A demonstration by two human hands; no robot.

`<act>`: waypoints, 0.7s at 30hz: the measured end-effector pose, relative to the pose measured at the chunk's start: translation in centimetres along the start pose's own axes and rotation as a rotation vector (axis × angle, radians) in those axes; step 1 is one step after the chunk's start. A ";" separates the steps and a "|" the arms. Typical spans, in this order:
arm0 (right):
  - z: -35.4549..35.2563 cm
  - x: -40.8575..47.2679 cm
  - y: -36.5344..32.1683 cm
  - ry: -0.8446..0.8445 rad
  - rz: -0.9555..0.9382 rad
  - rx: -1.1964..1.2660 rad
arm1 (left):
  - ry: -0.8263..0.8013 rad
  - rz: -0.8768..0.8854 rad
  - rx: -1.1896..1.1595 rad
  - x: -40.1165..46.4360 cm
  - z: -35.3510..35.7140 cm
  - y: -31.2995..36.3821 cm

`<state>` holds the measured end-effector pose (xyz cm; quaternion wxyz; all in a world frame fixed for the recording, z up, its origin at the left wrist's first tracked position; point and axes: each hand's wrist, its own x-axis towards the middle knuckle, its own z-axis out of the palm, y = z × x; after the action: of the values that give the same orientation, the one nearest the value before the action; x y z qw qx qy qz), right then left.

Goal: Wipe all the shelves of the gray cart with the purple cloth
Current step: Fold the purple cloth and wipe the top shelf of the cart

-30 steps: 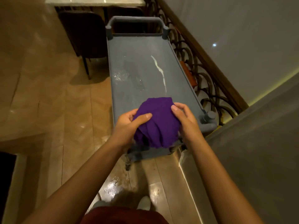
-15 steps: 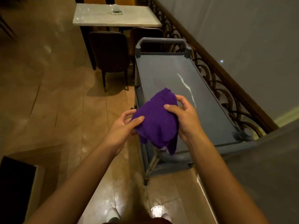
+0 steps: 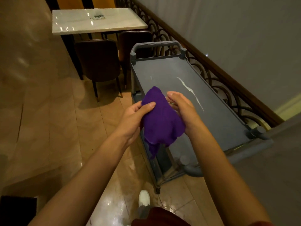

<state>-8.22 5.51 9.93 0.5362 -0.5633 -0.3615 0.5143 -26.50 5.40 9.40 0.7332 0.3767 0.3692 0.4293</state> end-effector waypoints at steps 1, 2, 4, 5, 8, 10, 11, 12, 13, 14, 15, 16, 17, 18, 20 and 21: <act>-0.5 0.6 0.6 0.121 -0.013 -0.111 | 0.003 0.029 0.003 1.0 0.0 0.4; -1.0 1.2 1.3 0.235 -0.015 -0.190 | 0.000 0.054 0.011 2.1 0.0 0.7; -1.6 2.4 2.2 0.278 0.103 -0.108 | -0.013 0.078 0.006 4.4 0.1 1.4; -1.6 2.6 2.6 0.185 0.186 0.014 | -0.028 0.078 -0.003 5.3 0.1 1.5; -1.1 4.1 3.5 -0.142 0.161 0.447 | -0.091 0.040 -0.018 8.2 0.5 1.4; -0.7 5.3 3.3 -0.140 0.117 0.594 | -0.115 0.008 -0.040 9.8 0.2 1.1; -0.6 6.0 3.1 -0.071 0.101 0.572 | -0.112 0.004 -0.018 10.4 -0.1 1.0; -0.6 6.8 2.8 0.022 0.083 0.516 | -0.098 0.007 0.050 11.1 -0.5 1.1; -0.7 7.5 2.7 0.112 0.065 0.446 | -0.071 0.014 0.153 11.8 -1.0 1.2; -1.1 8.0 2.5 0.168 0.052 0.375 | -0.038 0.022 0.251 12.3 -1.5 1.3; -1.5 8.6 2.1 0.186 0.037 0.317 | -0.013 0.013 0.318 13.2 -2.1 1.6; -1.8 9.1 1.6 0.164 0.025 0.271 | -0.012 0.001 0.352 14.3 -2.5 2.1; -2.2 9.5 1.0 0.110 0.017 0.234 | -0.048 -0.014 0.362 15.4 -2.6 2.8; -2.4 10.0 0.4 0.043 0.017 0.208 | -0.119 -0.047 0.369 16.7 -2.5 3.5; -2.3 11.1 -0.5 -0.066 0.013 0.177 | -0.302 -0.135 0.434 19.2 -1.7 4.5; -2.2 11.7 -0.7 -0.070 0.001 0.154 | -0.373 -0.144 0.496 20.3 -1.1 4.8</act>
<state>-3.59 16.37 8.09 0.5647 -0.5022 -0.3392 0.5603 -21.90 25.71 8.61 0.7026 0.5891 0.3475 0.1964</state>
